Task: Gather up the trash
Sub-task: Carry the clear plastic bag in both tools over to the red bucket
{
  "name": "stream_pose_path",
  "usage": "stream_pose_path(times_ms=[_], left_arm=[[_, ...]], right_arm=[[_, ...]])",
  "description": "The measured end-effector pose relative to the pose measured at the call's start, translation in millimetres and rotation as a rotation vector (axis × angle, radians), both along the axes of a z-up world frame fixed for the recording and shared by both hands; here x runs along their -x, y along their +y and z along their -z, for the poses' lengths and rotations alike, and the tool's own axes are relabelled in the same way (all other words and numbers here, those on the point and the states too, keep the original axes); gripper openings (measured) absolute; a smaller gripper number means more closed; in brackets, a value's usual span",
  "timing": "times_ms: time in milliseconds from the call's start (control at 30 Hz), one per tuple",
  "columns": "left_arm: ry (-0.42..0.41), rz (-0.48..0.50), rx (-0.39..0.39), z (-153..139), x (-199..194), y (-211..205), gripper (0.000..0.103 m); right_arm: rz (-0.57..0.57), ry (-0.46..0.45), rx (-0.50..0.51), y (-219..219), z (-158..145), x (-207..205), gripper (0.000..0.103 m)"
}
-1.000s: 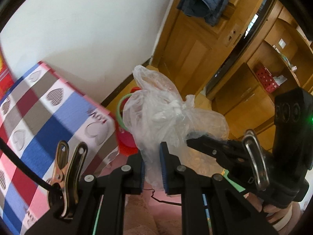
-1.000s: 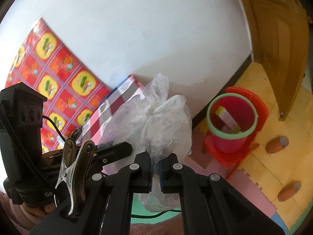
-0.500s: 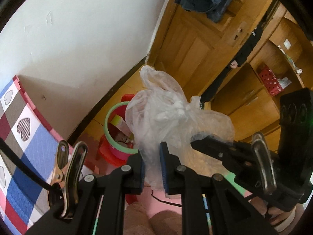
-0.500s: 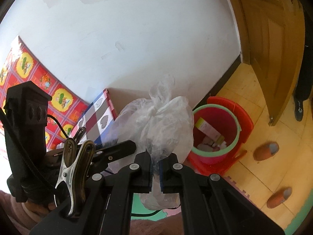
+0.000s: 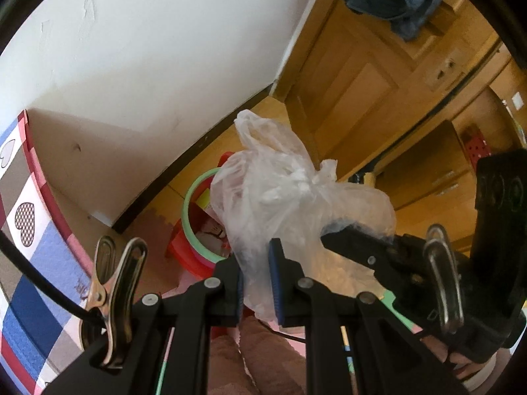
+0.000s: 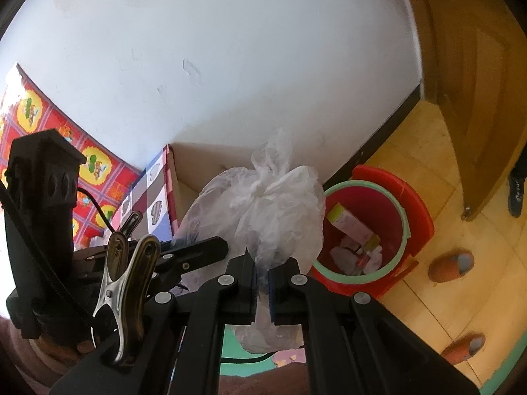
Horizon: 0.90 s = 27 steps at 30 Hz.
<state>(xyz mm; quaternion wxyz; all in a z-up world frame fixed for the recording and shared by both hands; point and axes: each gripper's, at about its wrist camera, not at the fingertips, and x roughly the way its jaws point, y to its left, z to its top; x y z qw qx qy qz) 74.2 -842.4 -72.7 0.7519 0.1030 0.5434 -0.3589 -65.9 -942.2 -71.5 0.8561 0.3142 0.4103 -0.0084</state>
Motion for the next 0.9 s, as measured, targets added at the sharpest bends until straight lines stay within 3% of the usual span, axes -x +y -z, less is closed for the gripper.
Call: stream_pose_path(times_ms=[300,900], left_arm=[[0.031,-0.062,-0.063,47.4,-11.4,-29.3,0.014],[0.165,-0.201,-0.111,178.3,-52.4,-65.3,0.014]], right_arm=[[-0.066,0.059,-0.034,-31.0,38.5,-24.4,0.006],[-0.175,0.224,-0.067,-72.9,168.4,-84.5,0.006]])
